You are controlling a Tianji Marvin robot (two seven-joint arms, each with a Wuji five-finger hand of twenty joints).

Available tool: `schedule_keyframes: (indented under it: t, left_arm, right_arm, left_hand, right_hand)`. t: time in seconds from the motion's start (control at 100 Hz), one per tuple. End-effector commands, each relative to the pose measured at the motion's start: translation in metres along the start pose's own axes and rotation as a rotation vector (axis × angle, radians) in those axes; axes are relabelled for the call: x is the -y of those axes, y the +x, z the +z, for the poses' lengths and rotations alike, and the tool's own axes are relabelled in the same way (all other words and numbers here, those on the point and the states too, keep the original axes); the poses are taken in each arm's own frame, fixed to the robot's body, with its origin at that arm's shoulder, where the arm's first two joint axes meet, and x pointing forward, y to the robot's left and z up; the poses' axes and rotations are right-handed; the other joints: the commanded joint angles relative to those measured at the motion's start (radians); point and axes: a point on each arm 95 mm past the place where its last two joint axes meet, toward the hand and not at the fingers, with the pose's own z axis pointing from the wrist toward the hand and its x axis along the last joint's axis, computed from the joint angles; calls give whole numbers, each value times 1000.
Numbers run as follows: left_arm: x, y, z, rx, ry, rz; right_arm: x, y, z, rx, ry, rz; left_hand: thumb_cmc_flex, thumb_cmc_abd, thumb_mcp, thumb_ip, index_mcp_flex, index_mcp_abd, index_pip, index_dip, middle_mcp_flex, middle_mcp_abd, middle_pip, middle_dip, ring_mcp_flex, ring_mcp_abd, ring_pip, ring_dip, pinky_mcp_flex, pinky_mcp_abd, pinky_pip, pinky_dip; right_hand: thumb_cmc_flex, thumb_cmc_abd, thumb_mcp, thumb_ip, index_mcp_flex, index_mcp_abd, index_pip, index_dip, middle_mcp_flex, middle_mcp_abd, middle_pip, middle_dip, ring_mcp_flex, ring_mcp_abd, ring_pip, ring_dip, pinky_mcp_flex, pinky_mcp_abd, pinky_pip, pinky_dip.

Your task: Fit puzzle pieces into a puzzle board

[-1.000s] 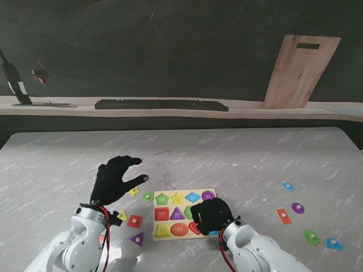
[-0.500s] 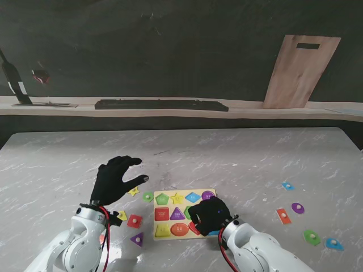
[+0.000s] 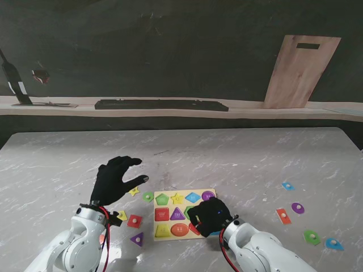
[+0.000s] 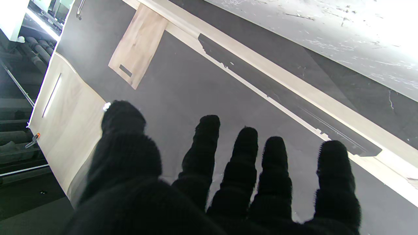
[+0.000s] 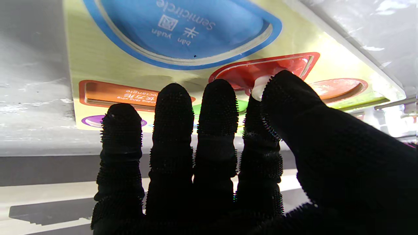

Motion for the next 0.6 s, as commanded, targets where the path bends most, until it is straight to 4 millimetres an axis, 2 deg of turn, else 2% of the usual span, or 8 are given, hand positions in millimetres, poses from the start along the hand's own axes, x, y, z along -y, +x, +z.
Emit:
schedule_keyframes:
  t: [0.0,0.09,0.12,0.15,0.32,0.39,0.46,0.59]
  left_arm:
    - [0,1,-1,0,1,-6]
    - [0,1,-1,1,2,-7]
    - [0,1,-1,1,2,-6]
    - [0,1,-1,0,2,-6]
    - [0,1,-1,0,2,-6]
    - [-1,1,-1,0,1,-5]
    - [-1,1,-1,1,1,-5]
    - [-1,0,0,2,-1,-5]
  right_arm:
    - [9,1,-5,5,26,-13]
    - [8,0,-7,4,31,-35]
    - [8,-1,-8,3,32,-41]
    - [8,-1,-9,3,32,-48]
    - [9,-5,-12,14,35,-76]
    - [9,-6,-14,22,31,-82]
    - [8,-8,-16,27,24,-88]
    - [4,-11,-21,40,4,-98]
  left_hand:
    - [14,27,-9,29,-11,3,-19,-8,8,12,-22,0,11,19,-15,2,-6,-162,9,-5]
    - [14,26,-10,29,-10,3,-20,-8,7,12,-22,0,10,20,-15,2,-7,-162,9,-5]
    - [14,27,-9,29,-11,3,-20,-8,7,12,-22,0,9,21,-15,2,-7,-161,9,-5]
    - [14,28,-9,29,-10,3,-20,-8,7,12,-22,0,11,20,-15,3,-7,-161,9,-5]
    - [14,28,-9,29,-7,3,-19,-7,7,11,-23,-1,11,19,-15,2,-7,-161,10,-5]
    - [14,28,-10,29,-6,2,-19,-7,8,11,-22,0,11,19,-15,2,-7,-161,10,-5]
    - [15,28,-9,29,-5,1,-19,-7,9,11,-22,0,12,19,-15,2,-7,-161,10,-5]
    - [14,29,-10,29,-5,1,-19,-7,9,10,-22,0,11,19,-15,2,-7,-161,10,-5]
  right_hand:
    - [2,-37,28,30,-62,-46,-7,10,-47,-4,-1,5,-22,-27,14,7,-13,-9,17,20]
    - [-62,-80,50,48,-108,7,-126,79,-76,-9,40,15,-27,-33,27,17,-17,-11,14,30]
    - [-70,-91,50,51,-118,18,-188,205,-83,-11,53,16,-30,-35,31,18,-17,-12,12,33]
    - [-77,-93,49,52,-139,21,-211,243,-89,-14,58,20,-31,-36,32,19,-18,-12,12,34]
    - [-106,-83,43,68,-253,41,-241,247,-124,-26,78,36,-38,-39,35,20,-22,-16,9,34]
    - [-134,-75,45,103,-304,56,-250,244,-150,-29,91,52,-42,-41,33,19,-25,-18,7,33]
    - [-168,-65,44,172,-349,67,-259,236,-173,-32,94,83,-48,-42,31,18,-28,-18,4,32]
    - [-208,-67,29,173,-404,84,-276,226,-203,-32,95,96,-59,-42,28,17,-37,-19,0,31]
